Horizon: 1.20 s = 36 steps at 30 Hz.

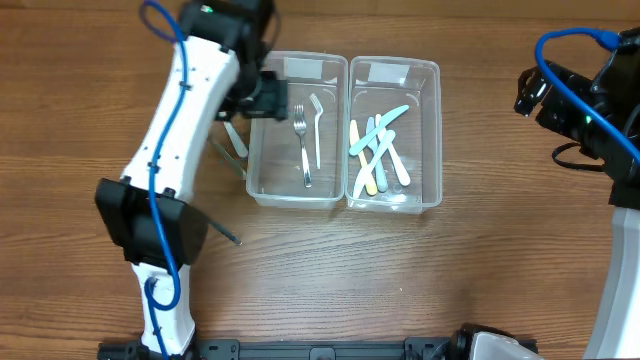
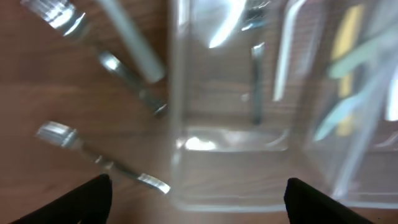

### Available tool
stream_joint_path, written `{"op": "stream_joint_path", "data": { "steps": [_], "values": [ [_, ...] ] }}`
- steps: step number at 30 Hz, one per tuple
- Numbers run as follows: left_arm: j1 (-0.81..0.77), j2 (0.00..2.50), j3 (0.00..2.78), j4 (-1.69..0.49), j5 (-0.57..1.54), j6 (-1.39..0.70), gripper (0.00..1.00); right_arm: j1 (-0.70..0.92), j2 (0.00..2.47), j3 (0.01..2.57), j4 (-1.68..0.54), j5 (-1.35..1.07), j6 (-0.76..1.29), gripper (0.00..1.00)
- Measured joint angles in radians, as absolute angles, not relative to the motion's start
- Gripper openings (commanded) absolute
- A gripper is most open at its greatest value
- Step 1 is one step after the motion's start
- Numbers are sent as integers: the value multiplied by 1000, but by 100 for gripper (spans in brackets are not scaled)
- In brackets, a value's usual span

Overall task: Pack container
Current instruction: 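Carry metal fork into left container and release, then move left gripper to the next metal fork and grasp it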

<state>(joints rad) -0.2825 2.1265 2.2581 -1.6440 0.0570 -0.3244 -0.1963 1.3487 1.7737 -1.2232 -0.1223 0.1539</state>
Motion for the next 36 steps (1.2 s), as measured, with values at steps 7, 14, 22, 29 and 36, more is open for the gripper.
{"op": "stream_joint_path", "data": {
  "steps": [7,14,22,29,36],
  "values": [
    [-157,2127,2245,-1687,29,-352,95,-196,1349,1774,-1223,-122,154,100],
    [-82,2126,2032,-1581,22,-542,87,-196,1349,1774,-1223,-122,154,100],
    [-86,2126,1792,-1280,59,-605,63,-196,1349,1774,-1223,-122,154,100],
    [-85,2126,1732,-1204,64,-752,54,-197,1349,1774,-1223,-123,154,100],
    [-85,2126,1723,-1164,18,-879,54,-196,1349,1774,-1223,-122,154,100]
  ]
}}
